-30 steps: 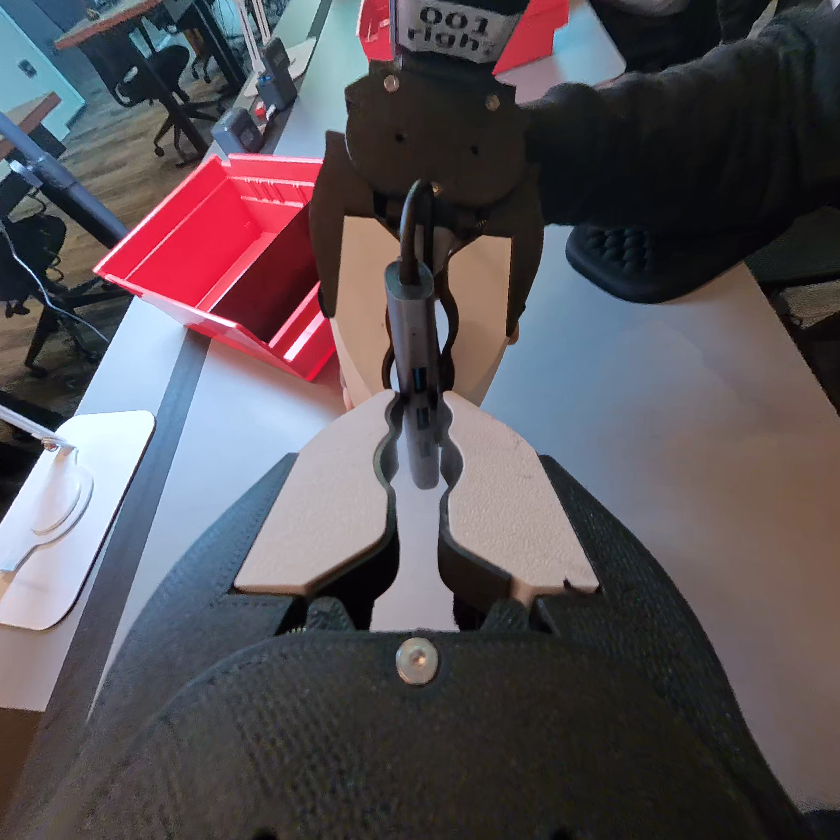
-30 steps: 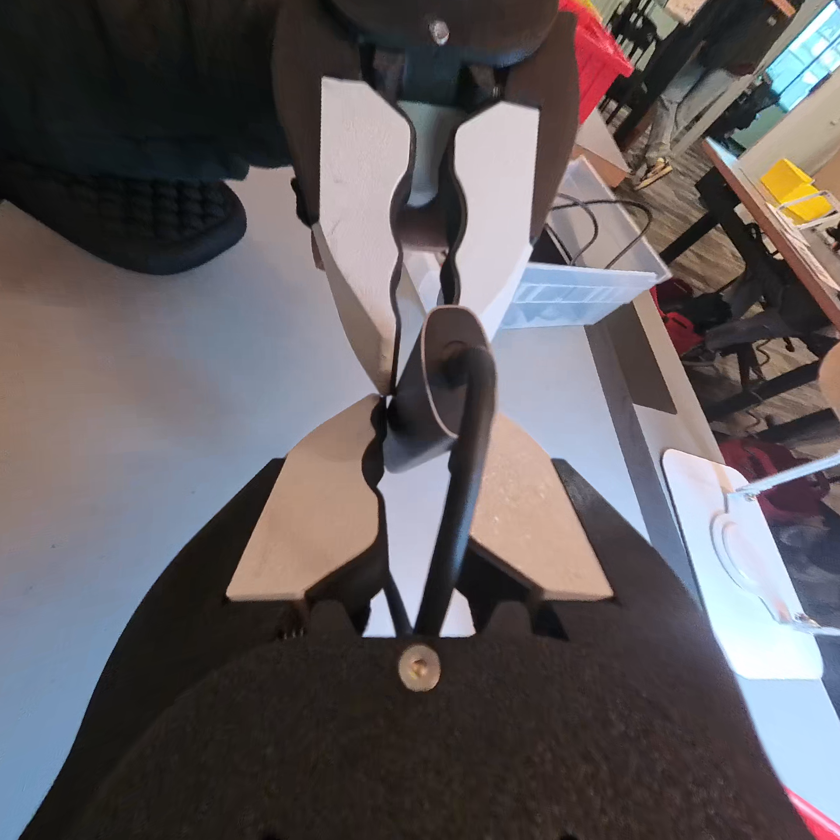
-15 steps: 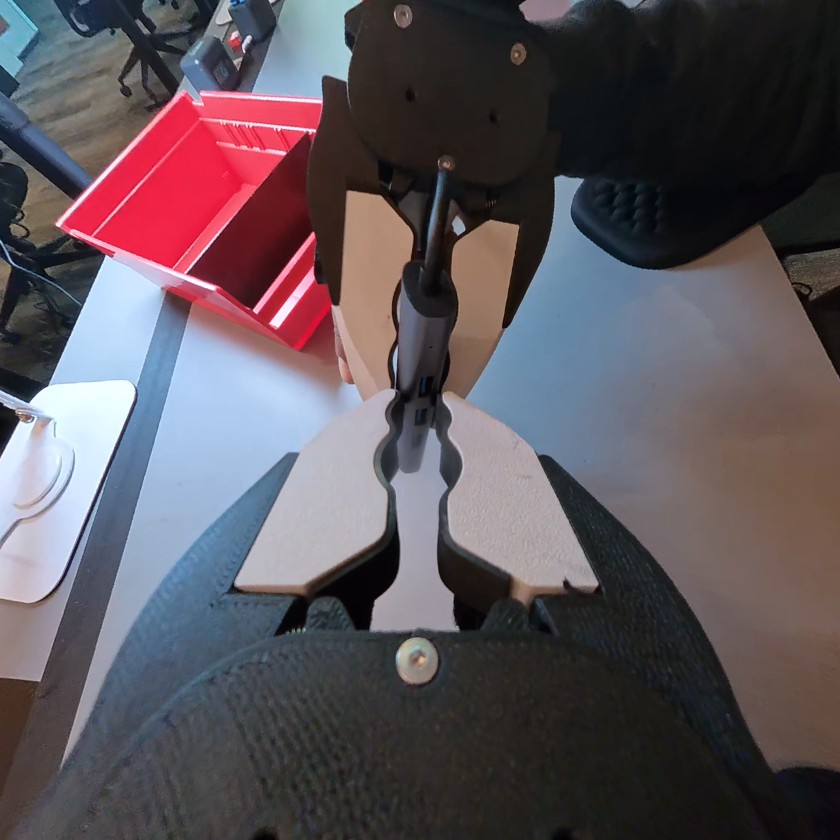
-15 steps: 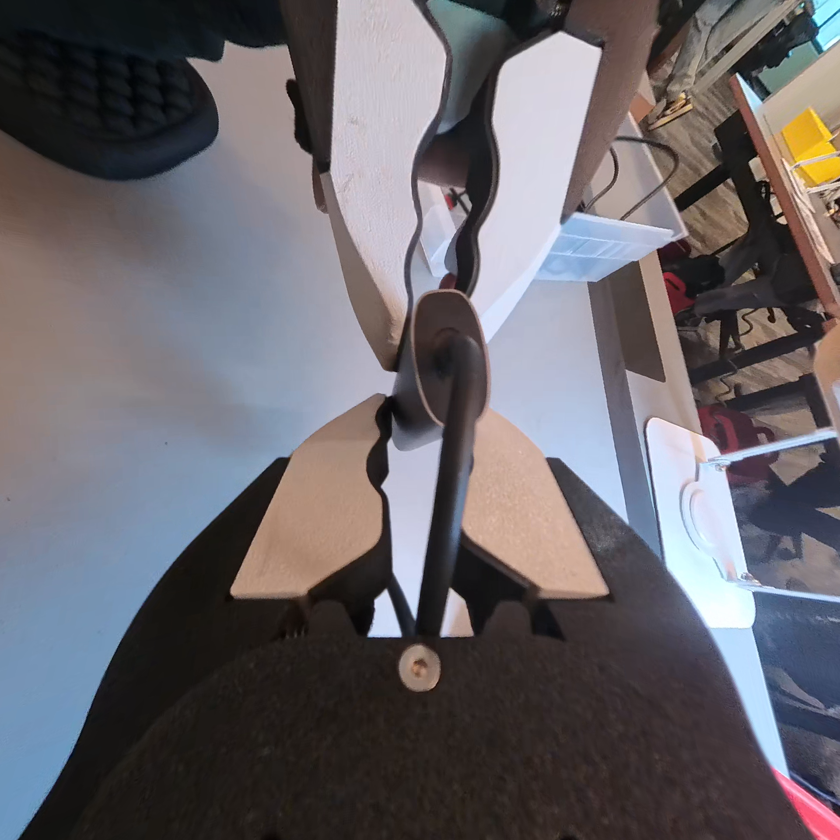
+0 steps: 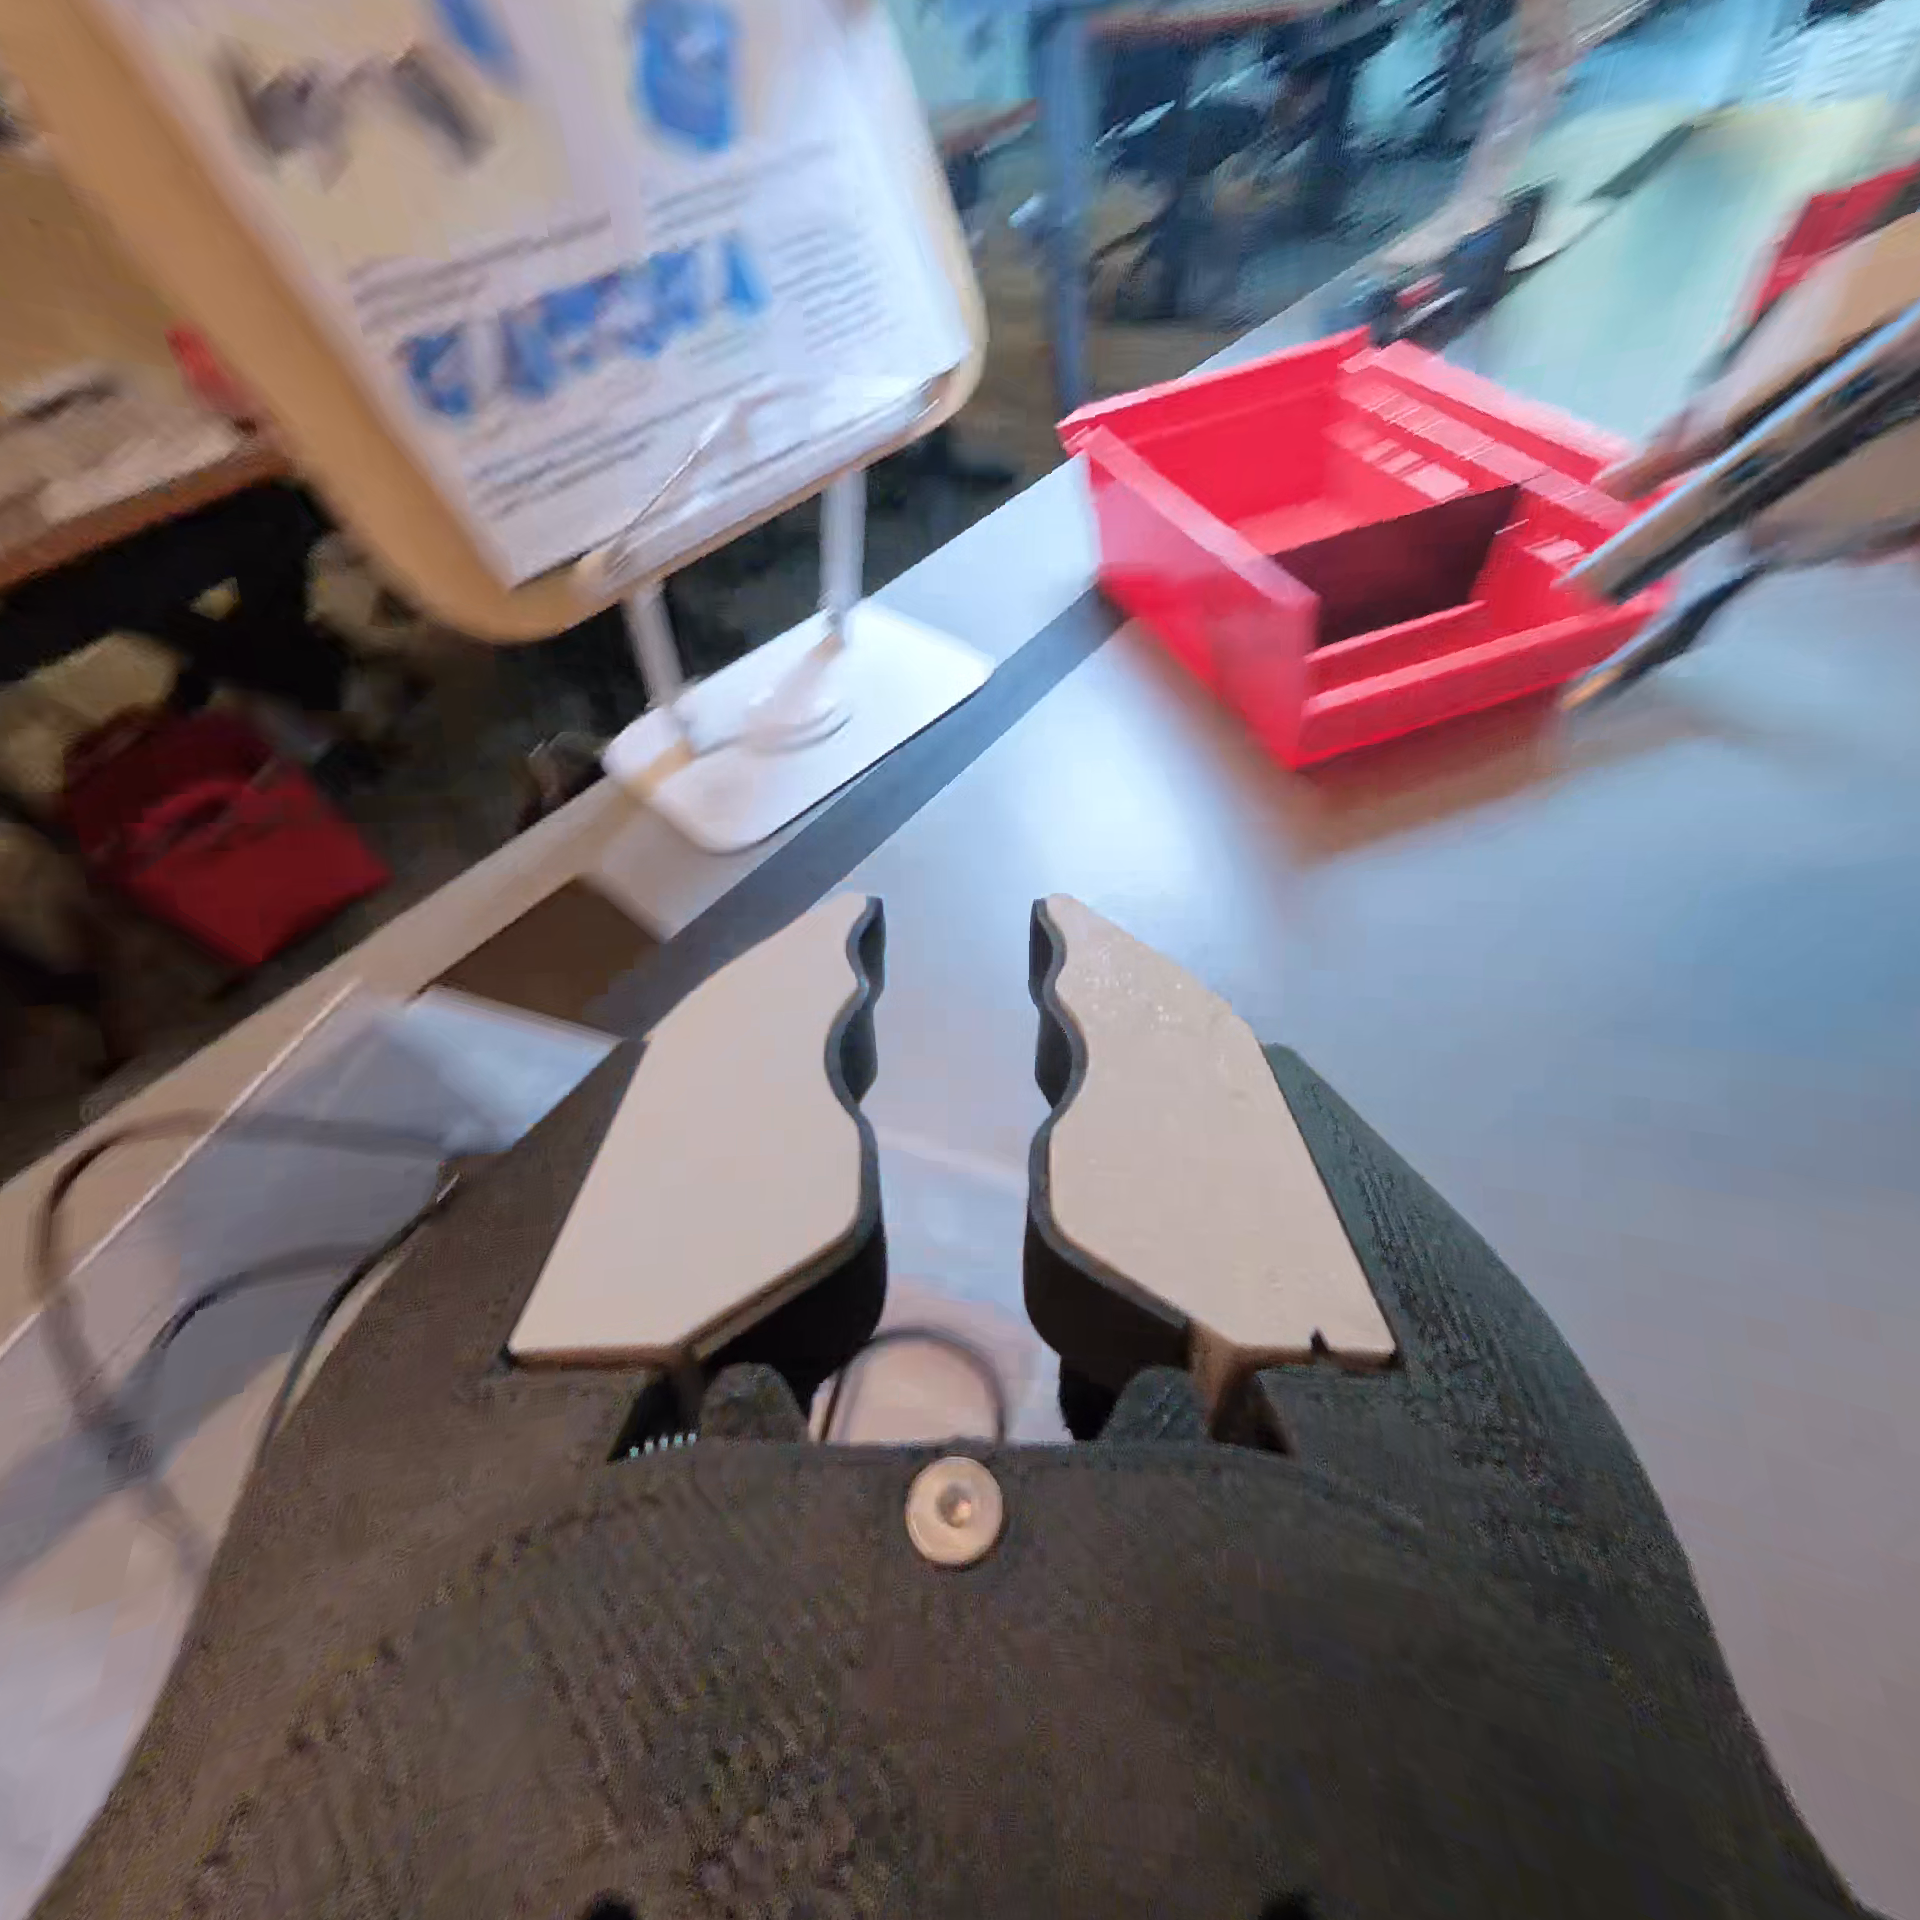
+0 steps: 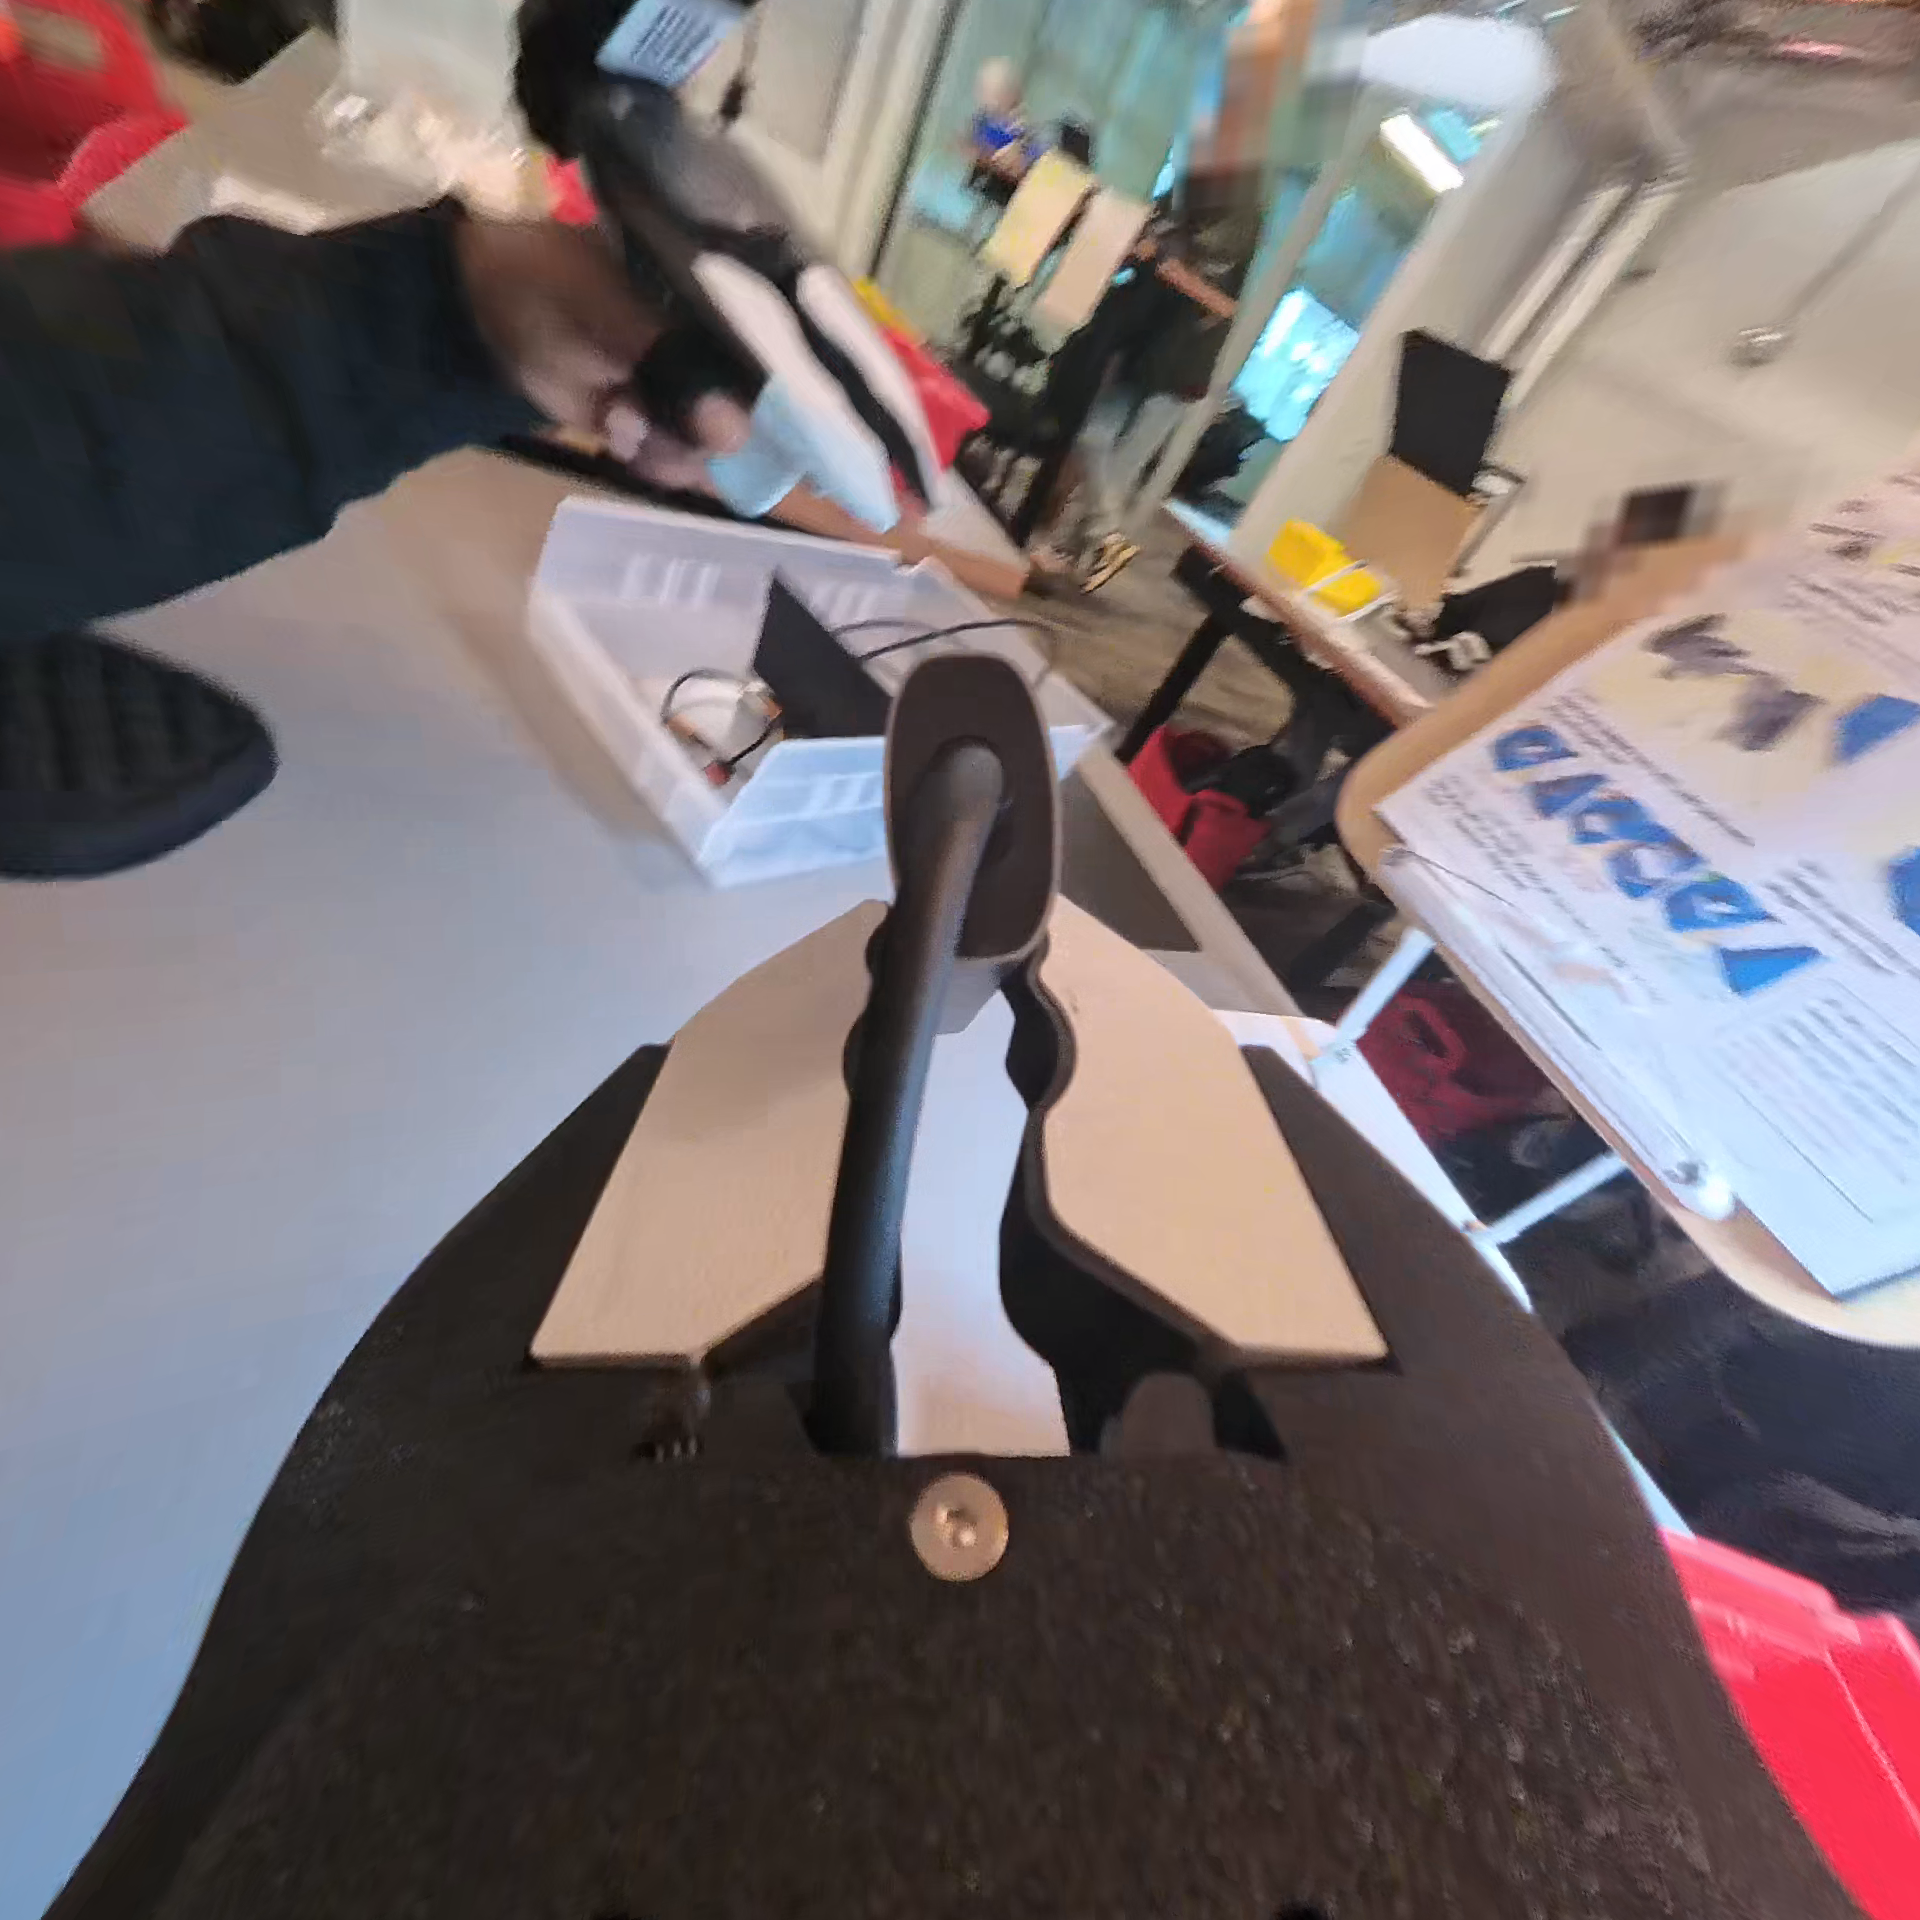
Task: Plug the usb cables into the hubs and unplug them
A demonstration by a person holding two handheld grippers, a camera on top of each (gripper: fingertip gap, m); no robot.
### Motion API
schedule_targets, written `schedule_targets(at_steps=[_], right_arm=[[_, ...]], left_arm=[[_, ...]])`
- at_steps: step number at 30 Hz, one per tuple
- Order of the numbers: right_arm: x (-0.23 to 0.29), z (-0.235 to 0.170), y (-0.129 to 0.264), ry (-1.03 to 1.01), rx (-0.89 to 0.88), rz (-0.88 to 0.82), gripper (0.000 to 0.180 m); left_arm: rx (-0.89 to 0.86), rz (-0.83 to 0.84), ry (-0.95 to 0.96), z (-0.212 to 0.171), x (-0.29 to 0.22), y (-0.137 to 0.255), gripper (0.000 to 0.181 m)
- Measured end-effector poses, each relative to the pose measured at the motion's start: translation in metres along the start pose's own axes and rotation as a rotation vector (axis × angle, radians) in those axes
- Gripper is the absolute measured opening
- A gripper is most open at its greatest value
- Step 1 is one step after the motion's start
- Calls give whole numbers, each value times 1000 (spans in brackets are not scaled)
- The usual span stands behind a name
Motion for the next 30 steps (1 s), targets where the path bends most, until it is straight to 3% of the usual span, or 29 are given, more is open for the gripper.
schedule_targets(at_steps=[5,10,14,18,21,24,30], right_arm=[[-3,-19,24,-121,-96,-208,17],[23,-57,24,-178,-116,-298,17],[31,-69,9,-187,-77,-258,18],[33,-71,5,-167,-56,-251,18],[33,-74,9,-162,-43,-262,18],[31,-74,13,-158,-42,-277,18],[29,-69,17,-148,-63,-306,18]], left_arm=[[329,184,-132,-45,52,-9,25],[687,43,-222,-97,57,-29,25],[897,-60,-242,-140,47,-52,26],[999,-116,-248,-164,40,-62,5],[949,-134,-218,-146,40,-57,4],[812,-104,-190,-102,42,-41,4],[379,-128,-124,11,17,14,4]])
Point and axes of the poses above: each gripper's, where its closed fingertips meet, y back along the fingers, z out of its top, x = y × z across the jaws, the point moved 7 cm from there along y, back along the fingers, and after that the axes turned 15 degrees about z, right-handed, at the moved point
